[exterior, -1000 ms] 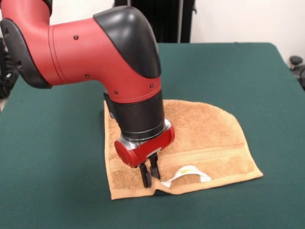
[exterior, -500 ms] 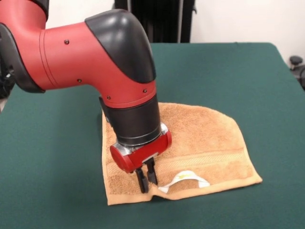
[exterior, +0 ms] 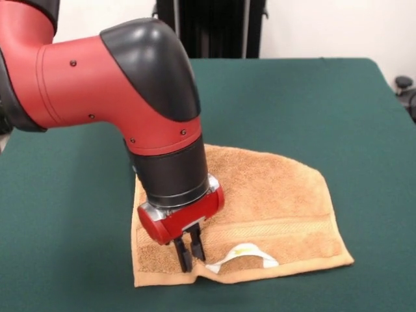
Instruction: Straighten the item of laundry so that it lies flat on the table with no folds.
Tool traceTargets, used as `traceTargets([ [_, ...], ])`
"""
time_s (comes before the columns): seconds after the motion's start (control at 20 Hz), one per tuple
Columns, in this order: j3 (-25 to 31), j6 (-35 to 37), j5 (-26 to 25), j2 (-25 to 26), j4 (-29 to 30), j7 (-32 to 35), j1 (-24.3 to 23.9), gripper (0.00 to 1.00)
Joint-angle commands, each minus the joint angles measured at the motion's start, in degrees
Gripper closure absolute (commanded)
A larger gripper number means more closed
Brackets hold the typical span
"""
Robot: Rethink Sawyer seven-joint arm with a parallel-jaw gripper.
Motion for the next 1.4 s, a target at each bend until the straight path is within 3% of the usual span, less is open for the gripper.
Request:
traceTargets([
  [0.05, 1.35, 6.52, 0.0, 0.0, -6.45, -20.28, 0.5, 1.0],
  [1.4, 2.32, 12.44, 0.91, 1.2, -15.26, -30.47, 3.28, 1.0],
])
